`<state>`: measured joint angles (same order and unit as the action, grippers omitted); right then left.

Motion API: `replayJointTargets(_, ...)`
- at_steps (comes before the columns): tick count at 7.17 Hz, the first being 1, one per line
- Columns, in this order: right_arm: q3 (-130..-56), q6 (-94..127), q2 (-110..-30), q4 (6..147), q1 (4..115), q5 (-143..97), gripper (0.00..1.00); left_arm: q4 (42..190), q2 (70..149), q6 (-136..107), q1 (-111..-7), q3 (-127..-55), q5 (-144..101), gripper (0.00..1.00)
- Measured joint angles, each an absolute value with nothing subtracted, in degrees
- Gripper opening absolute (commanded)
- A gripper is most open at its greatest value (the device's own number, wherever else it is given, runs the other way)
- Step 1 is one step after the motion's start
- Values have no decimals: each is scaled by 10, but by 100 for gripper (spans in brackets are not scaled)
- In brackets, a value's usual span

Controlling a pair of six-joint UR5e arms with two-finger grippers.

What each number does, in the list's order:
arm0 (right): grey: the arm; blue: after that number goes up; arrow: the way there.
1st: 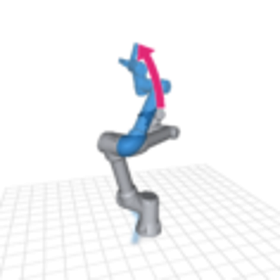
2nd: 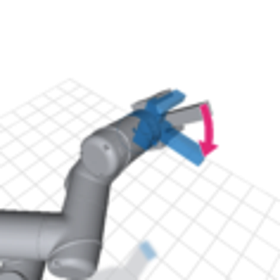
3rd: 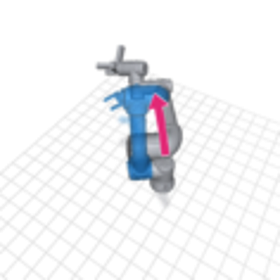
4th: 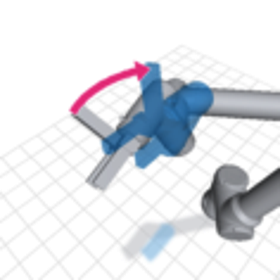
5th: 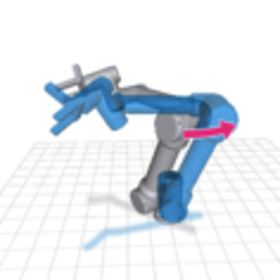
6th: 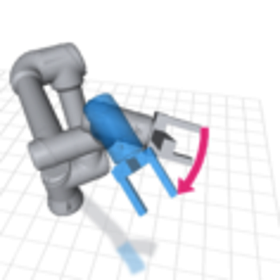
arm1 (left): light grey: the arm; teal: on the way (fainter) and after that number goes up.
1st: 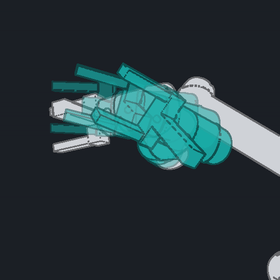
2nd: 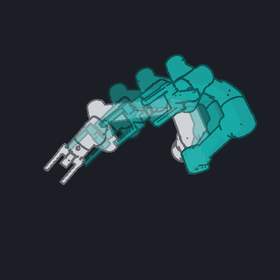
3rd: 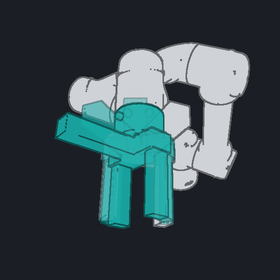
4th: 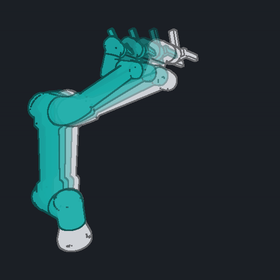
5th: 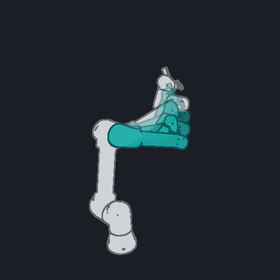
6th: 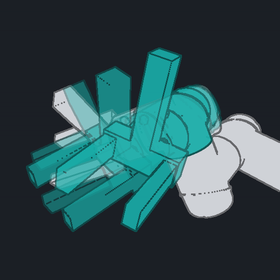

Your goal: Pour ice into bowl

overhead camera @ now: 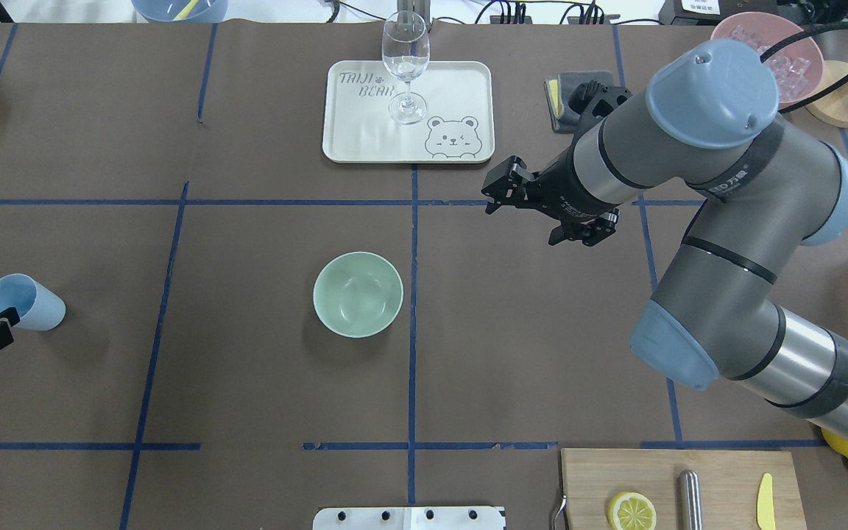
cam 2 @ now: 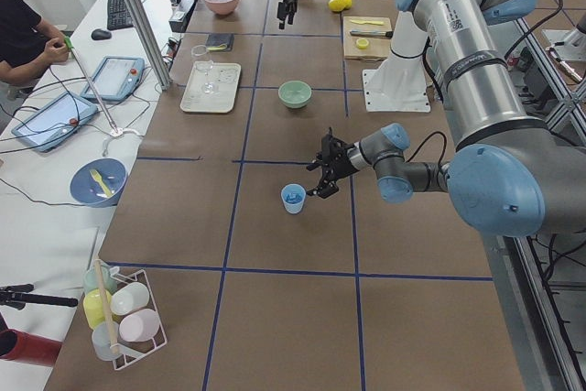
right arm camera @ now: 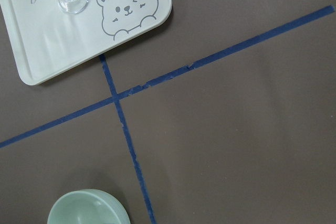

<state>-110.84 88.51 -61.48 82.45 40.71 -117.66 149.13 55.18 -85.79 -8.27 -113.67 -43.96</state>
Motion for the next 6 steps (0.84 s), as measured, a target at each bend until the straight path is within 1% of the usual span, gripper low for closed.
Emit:
replayJointTargets(1, -1108, 885, -614, 824, 407, -1176, 100, 1492, 553, -907, -50, -1101, -367, 99)
replayJointTargets(4, -1109, 885, -613, 824, 403, -1176, 100, 1487, 589, -949, 6, -1066, -271, 99)
replayJointTargets(6, -1108, 885, -613, 824, 402, -1175, 100, 1480, 613, -947, 23, -1030, -239, 99)
